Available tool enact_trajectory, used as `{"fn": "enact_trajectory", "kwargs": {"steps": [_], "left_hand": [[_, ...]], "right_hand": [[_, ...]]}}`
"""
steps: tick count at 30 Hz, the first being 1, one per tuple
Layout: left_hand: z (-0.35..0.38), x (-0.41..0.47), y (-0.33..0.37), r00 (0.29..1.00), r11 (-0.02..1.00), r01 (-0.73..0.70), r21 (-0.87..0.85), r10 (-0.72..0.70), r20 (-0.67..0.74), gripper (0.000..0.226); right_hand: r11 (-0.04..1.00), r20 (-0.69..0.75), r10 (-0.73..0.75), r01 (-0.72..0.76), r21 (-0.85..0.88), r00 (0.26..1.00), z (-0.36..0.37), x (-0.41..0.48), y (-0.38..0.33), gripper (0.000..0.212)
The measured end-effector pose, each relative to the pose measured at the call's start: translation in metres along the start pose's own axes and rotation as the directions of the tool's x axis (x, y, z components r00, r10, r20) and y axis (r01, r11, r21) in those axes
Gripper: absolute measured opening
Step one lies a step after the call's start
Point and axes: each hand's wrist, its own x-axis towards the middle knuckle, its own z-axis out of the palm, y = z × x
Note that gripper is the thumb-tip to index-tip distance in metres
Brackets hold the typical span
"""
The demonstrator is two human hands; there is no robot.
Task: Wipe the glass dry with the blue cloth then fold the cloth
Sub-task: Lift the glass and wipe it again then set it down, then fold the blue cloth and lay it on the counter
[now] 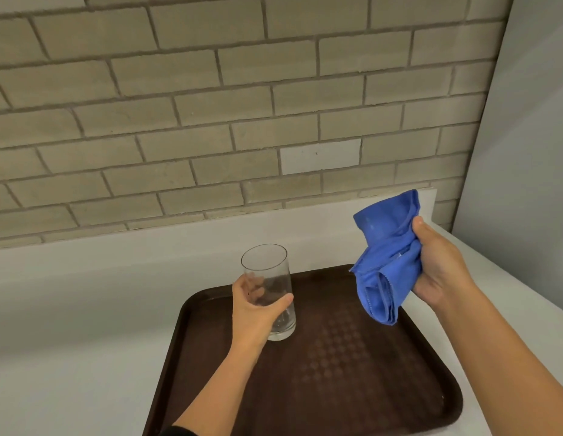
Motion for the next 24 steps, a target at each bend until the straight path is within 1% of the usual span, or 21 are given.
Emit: {"fn": "enact_trajectory", "kwargs": {"steps": [2,6,10,12,14,15,16,17,18,19,20,21,22,23,24], "left_hand": [[0.001,-0.002,-0.005,1.0,1.0,-0.009,0.017,0.008,0.019,0.073],[0.004,-0.005,-0.015,0.999,0.999,-0.029,0.043,0.028,0.033,0.081],[0.003,-0.007,-0.016,0.998,0.996,-0.015,0.086,0.01,0.062,0.085],[0.003,-0.012,-0.007,0.995,0.994,-0.009,0.104,-0.002,0.105,0.095],[0.005,-0.021,0.011,0.998,0.982,-0.032,0.187,0.022,0.055,0.112],[0.007,-0.027,0.025,0.996,0.969,-0.093,0.228,0.091,0.019,0.116],[0.011,-0.034,0.041,0.978,0.95,-0.202,0.238,0.207,0.003,0.112],[0.016,-0.04,0.061,0.948,0.924,-0.314,0.218,0.32,0.011,0.1],[0.022,-0.045,0.082,0.927,0.911,-0.374,0.175,0.374,0.037,0.082],[0.029,-0.048,0.102,0.926,0.919,-0.377,0.117,0.369,0.081,0.064],[0.038,-0.05,0.118,0.934,0.942,-0.333,0.049,0.322,0.155,0.048],[0.047,-0.049,0.131,0.934,0.966,-0.257,-0.007,0.25,0.254,0.037],[0.055,-0.047,0.14,0.922,0.979,-0.2,-0.034,0.2,0.333,0.033],[0.061,-0.046,0.148,0.915,0.985,-0.166,-0.047,0.172,0.366,0.032],[0.066,-0.043,0.153,0.922,0.987,-0.149,-0.057,0.16,0.354,0.03]], "right_hand": [[1.0,-0.008,-0.019,0.018,-0.018,1.0,-0.002,-0.001,-0.002,0.034],[0.998,-0.01,-0.041,0.041,-0.043,0.999,-0.003,-0.002,-0.004,0.031],[0.997,-0.025,-0.049,0.047,-0.061,0.998,-0.001,-0.005,-0.004,0.03],[0.997,-0.019,-0.035,0.034,-0.064,0.999,0.0,-0.008,-0.002,0.031],[0.995,0.02,-0.029,0.031,-0.091,0.999,0.002,-0.012,0.004,0.032],[0.991,0.037,-0.036,0.04,-0.125,0.999,0.004,-0.013,0.009,0.031],[0.984,0.036,-0.059,0.064,-0.169,0.998,0.007,-0.014,0.014,0.03],[0.971,0.023,-0.1,0.103,-0.217,0.995,0.011,-0.016,0.019,0.029],[0.948,0.009,-0.161,0.157,-0.278,0.987,0.017,-0.018,0.024,0.027],[0.911,0.015,-0.236,0.227,-0.345,0.972,0.022,-0.022,0.028,0.026],[0.859,0.063,-0.313,0.311,-0.407,0.948,0.028,-0.026,0.033,0.026],[0.796,0.154,-0.376,0.403,-0.45,0.914,0.034,-0.032,0.036,0.026],[0.732,0.26,-0.406,0.483,-0.481,0.876,0.04,-0.039,0.039,0.027],[0.667,0.349,-0.417,0.543,-0.51,0.839,0.044,-0.044,0.043,0.029],[0.604,0.415,-0.42,0.59,-0.535,0.807,0.045,-0.047,0.046,0.033]]}}
